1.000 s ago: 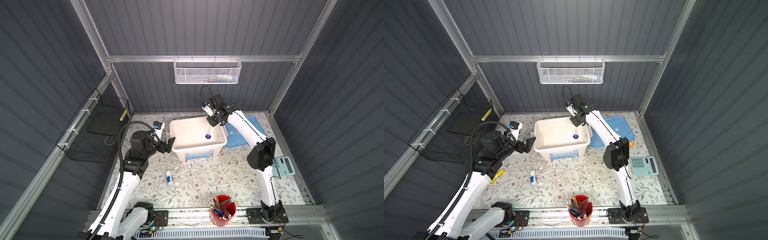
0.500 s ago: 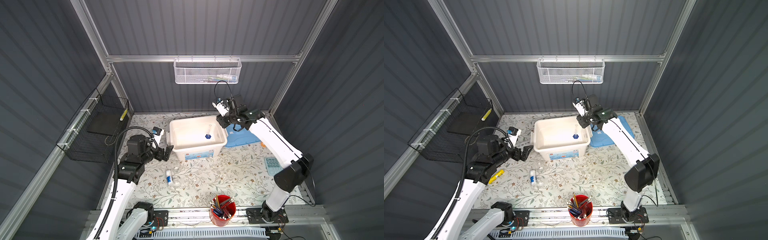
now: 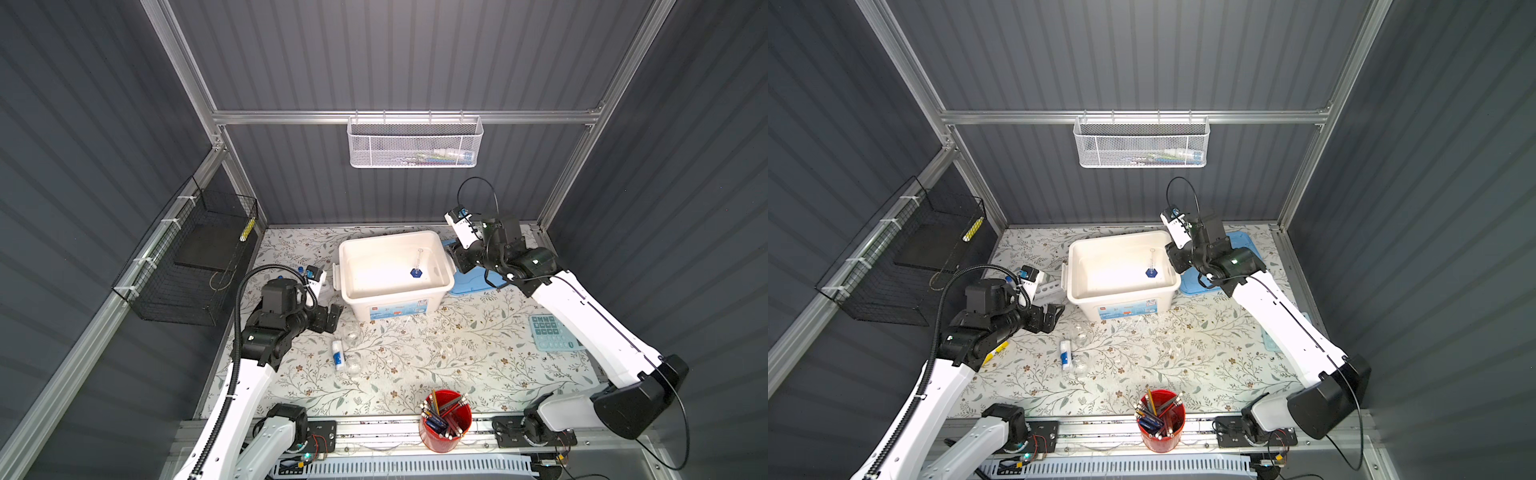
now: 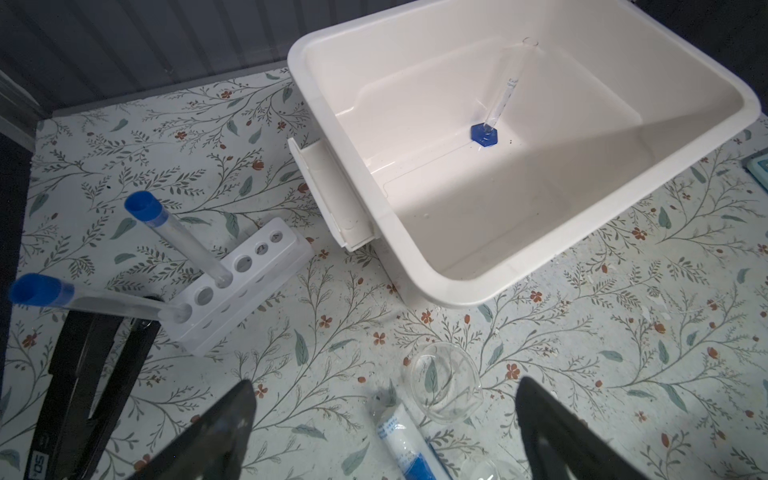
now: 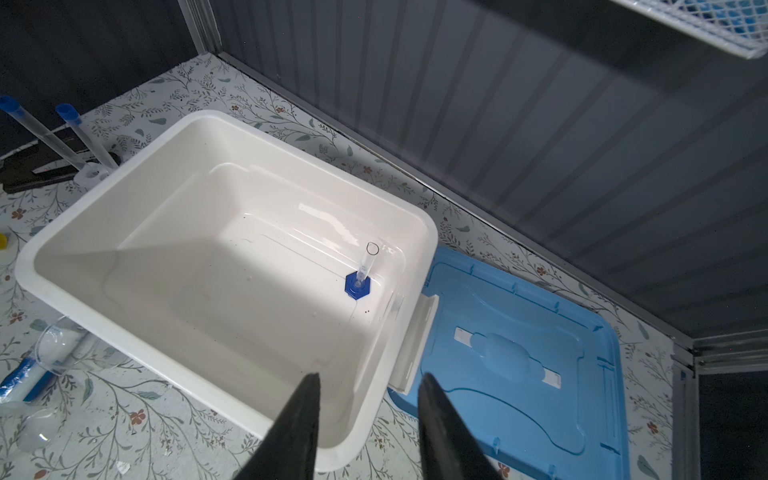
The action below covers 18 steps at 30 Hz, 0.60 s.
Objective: Organize the chemistry lab equipment
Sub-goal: 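Raise the right gripper away from the tub while the left gripper lowers toward the beakers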
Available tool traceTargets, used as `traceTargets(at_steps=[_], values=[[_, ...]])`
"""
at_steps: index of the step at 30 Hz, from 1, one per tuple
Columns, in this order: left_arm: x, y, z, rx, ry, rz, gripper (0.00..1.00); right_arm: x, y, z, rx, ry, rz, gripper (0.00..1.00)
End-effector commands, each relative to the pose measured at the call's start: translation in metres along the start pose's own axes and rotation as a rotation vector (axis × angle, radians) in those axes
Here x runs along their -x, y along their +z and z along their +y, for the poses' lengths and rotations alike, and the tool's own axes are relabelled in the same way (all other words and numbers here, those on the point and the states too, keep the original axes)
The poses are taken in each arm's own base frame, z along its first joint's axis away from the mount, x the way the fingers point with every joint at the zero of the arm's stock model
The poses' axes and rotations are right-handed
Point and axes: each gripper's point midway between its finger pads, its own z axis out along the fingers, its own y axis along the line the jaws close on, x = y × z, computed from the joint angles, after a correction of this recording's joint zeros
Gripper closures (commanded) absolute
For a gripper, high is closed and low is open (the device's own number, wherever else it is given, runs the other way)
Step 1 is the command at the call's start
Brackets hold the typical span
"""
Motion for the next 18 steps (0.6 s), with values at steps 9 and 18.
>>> traceTargets(at_steps=[9, 18], values=[[-0.021, 0.02, 0.006, 0.003, 0.063, 0.11, 0.11, -0.009, 0.0, -0.002, -0.029, 0.039, -0.034, 0.58], [-0.044, 0.036, -0.008, -0.096, 0.218, 0.168, 0.13, -0.018, 0.008, -0.001, -0.031, 0.038, -0.017, 0.58]])
